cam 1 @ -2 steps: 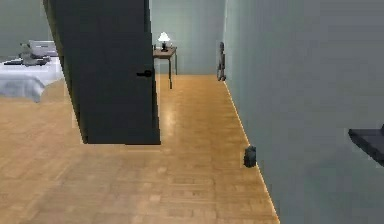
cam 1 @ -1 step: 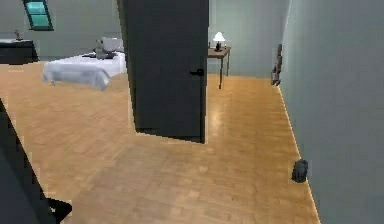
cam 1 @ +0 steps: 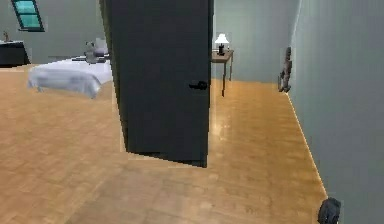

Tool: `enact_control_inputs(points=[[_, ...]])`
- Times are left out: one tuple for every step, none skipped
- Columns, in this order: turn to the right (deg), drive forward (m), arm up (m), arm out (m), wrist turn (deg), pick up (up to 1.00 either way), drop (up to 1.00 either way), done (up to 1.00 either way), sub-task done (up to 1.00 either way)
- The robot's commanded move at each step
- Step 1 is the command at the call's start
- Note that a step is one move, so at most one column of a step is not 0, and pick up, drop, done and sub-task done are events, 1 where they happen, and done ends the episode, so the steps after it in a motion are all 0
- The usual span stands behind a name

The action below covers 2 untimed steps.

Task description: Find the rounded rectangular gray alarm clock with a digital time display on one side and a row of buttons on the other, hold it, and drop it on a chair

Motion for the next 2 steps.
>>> enact_control_inputs(points=[[15.0,0.0,0.0,0.0,0.0,0.0,0.0,0.0,0.0],[0.0,0.4,0.0,0.0,0.0,0.0,0.0,0.0,0.0]])
